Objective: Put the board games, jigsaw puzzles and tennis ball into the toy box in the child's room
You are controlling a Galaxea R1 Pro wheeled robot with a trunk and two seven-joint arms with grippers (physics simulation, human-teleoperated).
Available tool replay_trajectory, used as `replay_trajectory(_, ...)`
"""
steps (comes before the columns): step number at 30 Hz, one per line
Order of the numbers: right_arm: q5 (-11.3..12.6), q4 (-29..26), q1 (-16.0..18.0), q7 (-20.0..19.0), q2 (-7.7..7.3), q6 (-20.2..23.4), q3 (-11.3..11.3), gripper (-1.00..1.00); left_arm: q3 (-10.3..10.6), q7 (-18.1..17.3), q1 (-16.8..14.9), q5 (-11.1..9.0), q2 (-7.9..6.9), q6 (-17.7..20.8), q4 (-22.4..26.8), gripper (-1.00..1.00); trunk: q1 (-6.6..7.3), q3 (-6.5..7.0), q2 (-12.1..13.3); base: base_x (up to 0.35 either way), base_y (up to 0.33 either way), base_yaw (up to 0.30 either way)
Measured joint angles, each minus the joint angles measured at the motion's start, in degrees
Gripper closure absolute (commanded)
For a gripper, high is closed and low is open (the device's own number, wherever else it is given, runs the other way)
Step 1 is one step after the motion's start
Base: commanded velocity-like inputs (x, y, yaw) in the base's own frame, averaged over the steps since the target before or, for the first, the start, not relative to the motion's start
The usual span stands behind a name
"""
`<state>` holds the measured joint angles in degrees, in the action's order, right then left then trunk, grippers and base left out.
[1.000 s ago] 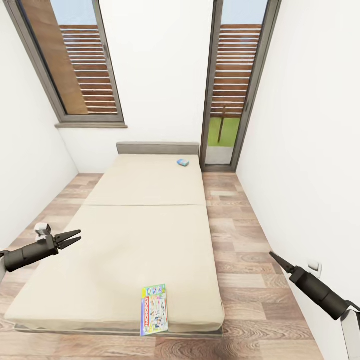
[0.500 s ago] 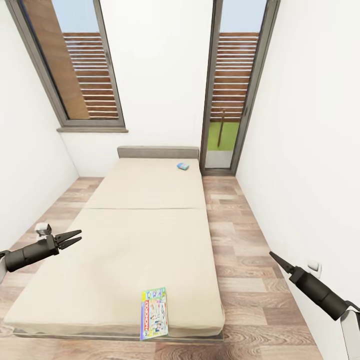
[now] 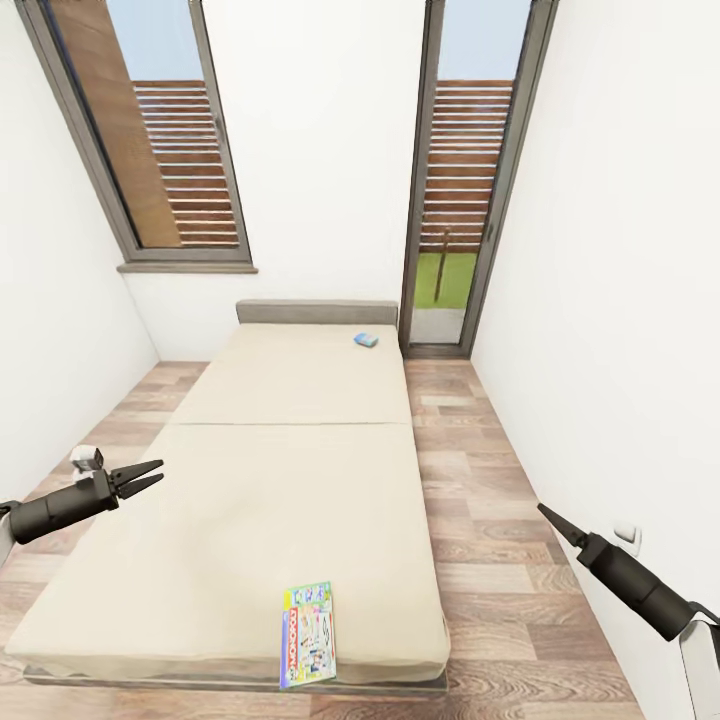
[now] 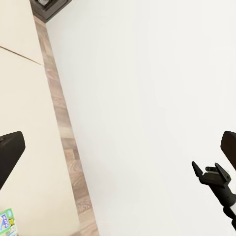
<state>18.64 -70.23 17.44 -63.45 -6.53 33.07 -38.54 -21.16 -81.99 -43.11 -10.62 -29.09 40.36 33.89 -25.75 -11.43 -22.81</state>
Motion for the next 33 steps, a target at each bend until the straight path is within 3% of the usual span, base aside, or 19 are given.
replay_trajectory(33, 0.26, 0.01, 0.00, -0.08, -0.29, -0.02, 0.00, -1.00, 0.09, 0.10, 0.00, -0.01, 0.09, 0.00, 0.03, -1.00, 0.00, 3.13, 0.01, 0.000, 0.016, 0.000)
